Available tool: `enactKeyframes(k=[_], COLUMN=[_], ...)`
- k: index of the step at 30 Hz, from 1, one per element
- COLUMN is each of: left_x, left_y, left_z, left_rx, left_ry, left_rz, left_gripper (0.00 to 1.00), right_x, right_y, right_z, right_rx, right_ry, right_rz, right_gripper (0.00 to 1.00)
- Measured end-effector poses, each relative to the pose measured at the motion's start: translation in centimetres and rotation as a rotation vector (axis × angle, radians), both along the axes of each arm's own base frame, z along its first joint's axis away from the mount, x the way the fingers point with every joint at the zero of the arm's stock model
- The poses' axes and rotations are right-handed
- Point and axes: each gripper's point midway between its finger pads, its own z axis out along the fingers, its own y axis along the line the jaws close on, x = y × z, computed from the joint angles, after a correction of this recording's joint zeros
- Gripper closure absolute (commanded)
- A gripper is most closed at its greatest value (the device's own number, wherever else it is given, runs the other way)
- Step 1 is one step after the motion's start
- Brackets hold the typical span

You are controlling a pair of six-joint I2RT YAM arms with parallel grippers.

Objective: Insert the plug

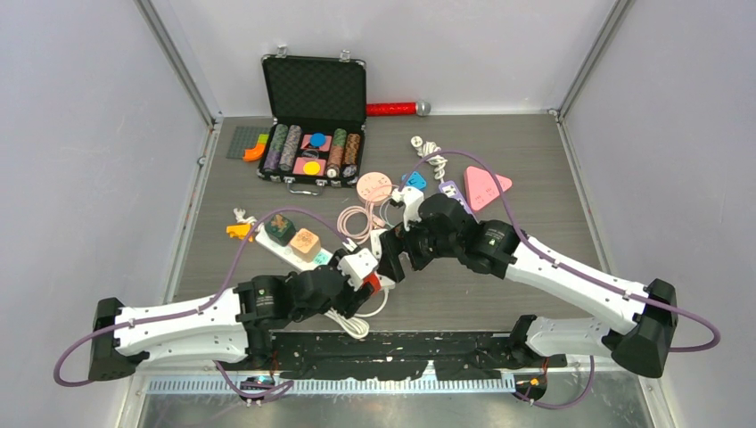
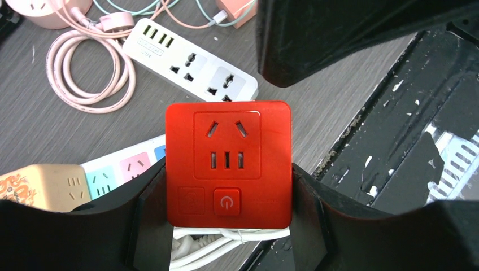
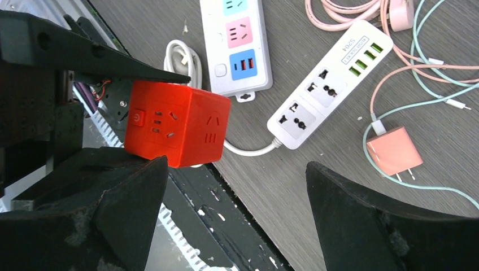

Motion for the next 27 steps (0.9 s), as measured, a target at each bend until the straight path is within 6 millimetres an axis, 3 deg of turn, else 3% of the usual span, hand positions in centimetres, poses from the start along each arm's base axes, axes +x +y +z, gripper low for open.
enactKeyframes(k=[7, 17, 23, 27], left_x=[-0.5, -0.6, -0.3, -0.2], left_y=[-0.1, -0.4, -0.8, -0.6], left_z=[-0.2, 0.1, 0.7, 1.3], left_rx=[0.004, 0.028, 0.011, -0.009], left_ry=[-0.010, -0.055, -0.084, -0.103], left_rz=[-0.058, -0.129, -0.138, -0.132], left_gripper=[1.00, 1.00, 1.00, 1.00], right_x=[-1.1, -2.4, -3.2, -3.7], right_y=[1.2, 2.7, 3.4, 4.0], right_z=[0.6, -1.2, -2.6, -2.5], right_rx=[0.071, 0.092, 0.117, 0.172], right_ry=[0.019, 0.113, 0.183, 0.235], right_rz=[0.054, 0.090, 0.097, 0.083], right_gripper=[0.04, 0.01, 0.05, 0.05])
